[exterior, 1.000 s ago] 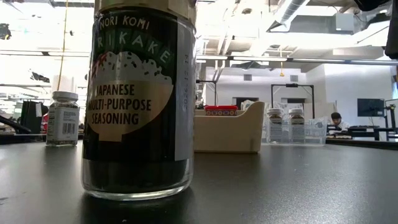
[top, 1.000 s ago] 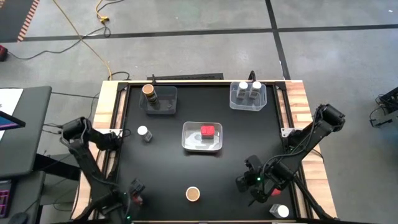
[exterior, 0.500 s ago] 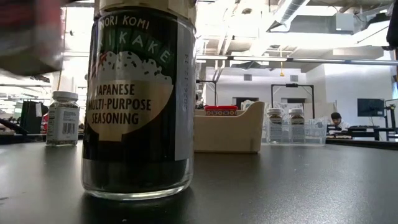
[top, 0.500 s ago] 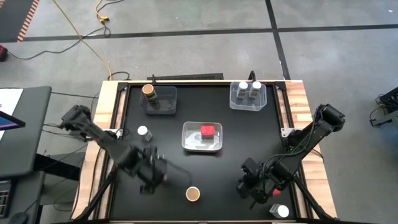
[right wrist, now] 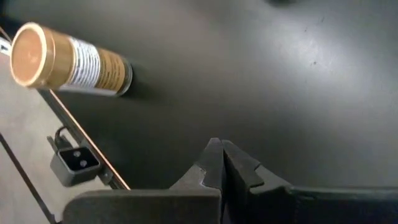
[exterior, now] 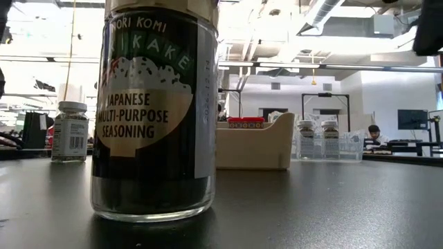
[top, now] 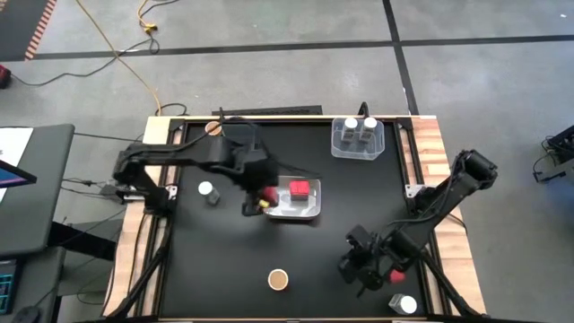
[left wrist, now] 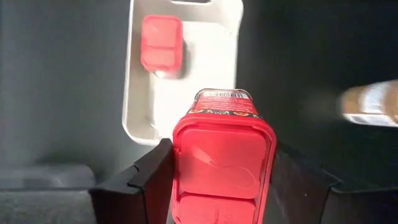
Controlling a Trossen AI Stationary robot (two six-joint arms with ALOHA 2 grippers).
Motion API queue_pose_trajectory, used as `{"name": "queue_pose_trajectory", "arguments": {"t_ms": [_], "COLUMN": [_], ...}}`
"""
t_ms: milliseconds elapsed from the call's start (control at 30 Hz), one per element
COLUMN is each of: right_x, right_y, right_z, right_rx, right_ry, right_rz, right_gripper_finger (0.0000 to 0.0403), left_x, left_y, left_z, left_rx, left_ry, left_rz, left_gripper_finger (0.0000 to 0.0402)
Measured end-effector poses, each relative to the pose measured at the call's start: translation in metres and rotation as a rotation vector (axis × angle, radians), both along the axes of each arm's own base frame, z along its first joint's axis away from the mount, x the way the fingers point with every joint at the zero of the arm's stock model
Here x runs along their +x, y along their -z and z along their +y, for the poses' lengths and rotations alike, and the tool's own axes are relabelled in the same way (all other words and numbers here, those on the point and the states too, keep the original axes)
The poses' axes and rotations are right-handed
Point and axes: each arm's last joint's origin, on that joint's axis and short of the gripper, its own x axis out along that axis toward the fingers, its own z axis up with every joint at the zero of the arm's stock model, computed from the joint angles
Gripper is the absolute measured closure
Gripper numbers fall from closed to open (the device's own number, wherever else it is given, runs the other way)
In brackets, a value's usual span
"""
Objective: Sort spices by type
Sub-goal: Put the red seasoning can into the gray bin
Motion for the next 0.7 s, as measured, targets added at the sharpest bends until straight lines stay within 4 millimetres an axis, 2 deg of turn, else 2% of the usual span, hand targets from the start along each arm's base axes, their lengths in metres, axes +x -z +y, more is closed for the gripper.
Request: {"name": "queue_pose_trajectory", "arguments": {"t_ms": [200,400,567,700], "right_x": [0.007,0.014,0.017,0.017], "right_y": [0.000,0.000,0.000,0.000], "right_z": [-0.009,-0.018,-0.021,-0.021], "right_rx": [0.001,0.003,0.007,0.009], "right_ry": [0.039,0.078,0.093,0.094], "right_rz": [0.000,-0.001,-0.007,-0.006], "right_gripper_finger": [0.0379,0.0379,0.0379,0.0379], "left_x": [0.034,0.052,0.063,0.063], "left_y": [0.034,0.063,0.075,0.080], "left_z": [0.009,0.010,0.019,0.032], "left_rx": [0.027,0.029,0.034,0.037], "left_ry": [0.087,0.092,0.068,0.045], "left_rz": [0.062,0.142,0.141,0.143], "left_gripper_finger": [0.0181,0.0179,0.0179,0.0179]}}
